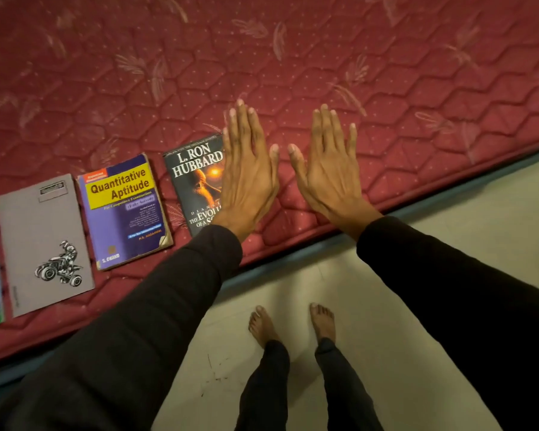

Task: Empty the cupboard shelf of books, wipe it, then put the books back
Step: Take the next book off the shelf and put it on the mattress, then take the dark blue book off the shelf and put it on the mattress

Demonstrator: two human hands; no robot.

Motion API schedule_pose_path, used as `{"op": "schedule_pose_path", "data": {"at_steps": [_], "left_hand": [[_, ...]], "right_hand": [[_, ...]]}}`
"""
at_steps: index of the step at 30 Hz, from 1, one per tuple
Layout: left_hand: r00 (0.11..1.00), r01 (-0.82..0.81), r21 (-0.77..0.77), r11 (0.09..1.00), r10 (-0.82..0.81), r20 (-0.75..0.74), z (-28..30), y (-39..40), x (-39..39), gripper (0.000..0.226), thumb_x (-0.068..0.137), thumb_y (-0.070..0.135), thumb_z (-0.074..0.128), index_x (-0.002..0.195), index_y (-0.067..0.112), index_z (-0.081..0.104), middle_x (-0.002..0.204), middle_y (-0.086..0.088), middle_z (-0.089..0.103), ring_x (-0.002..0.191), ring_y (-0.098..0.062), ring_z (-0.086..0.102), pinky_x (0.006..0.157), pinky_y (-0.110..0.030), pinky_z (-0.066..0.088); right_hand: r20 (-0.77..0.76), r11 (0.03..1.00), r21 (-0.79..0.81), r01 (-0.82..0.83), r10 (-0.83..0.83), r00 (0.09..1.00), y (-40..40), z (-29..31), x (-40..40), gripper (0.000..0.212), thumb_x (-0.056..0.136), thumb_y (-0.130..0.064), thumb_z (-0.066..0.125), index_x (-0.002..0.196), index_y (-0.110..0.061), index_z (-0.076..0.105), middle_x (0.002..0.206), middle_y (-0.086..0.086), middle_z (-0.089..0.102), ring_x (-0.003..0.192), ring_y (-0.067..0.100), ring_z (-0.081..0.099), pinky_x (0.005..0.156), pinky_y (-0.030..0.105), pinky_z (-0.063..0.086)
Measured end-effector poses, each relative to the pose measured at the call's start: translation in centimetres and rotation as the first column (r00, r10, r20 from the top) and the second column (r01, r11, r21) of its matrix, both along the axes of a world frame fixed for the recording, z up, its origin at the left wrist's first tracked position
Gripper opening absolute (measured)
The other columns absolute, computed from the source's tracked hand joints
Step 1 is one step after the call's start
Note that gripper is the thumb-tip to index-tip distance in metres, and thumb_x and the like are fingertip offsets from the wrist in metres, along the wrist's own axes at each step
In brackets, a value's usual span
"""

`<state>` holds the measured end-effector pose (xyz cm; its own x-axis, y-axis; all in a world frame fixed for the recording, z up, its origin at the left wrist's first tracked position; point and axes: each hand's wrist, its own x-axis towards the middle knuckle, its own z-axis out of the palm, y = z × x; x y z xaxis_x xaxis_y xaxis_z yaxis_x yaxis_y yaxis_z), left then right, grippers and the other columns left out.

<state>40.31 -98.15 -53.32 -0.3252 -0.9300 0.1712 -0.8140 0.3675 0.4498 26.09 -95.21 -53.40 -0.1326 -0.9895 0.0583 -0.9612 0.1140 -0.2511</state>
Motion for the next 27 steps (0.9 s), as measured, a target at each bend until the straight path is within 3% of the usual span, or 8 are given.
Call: {"op": "schedule_pose_path", "data": {"at_steps": [13,27], "left_hand": [[0.957,0.283,0.083,0.956,-0.287,0.049,5.6,4.4,-7.5,0.060,0.106,0.027,0.025,0.151,-0.006,0.004,0.160,-0.024,-0.003,0.150,-0.035,-0.004,0.122,-0.044,-0.003],[0.822,0.566,0.001,0.824,-0.565,0.075,12.4,15.1,-17.9,0.059,0.105,0.025,0.028,0.151,-0.007,0.010,0.160,-0.025,0.003,0.150,-0.036,0.002,0.122,-0.044,0.000]], "right_hand": [[0.009,0.970,0.089,0.224,-0.226,0.974,8.0,6.3,-6.4,0.071,0.103,-0.051,0.019,0.154,-0.003,0.014,0.163,0.014,0.008,0.151,0.025,0.004,0.122,0.047,-0.002],[-0.020,0.865,0.083,0.495,-0.495,0.869,22.3,12.6,-14.6,0.069,0.103,-0.049,0.020,0.153,-0.002,0.013,0.162,0.016,0.010,0.151,0.028,0.006,0.122,0.049,0.001]]}}
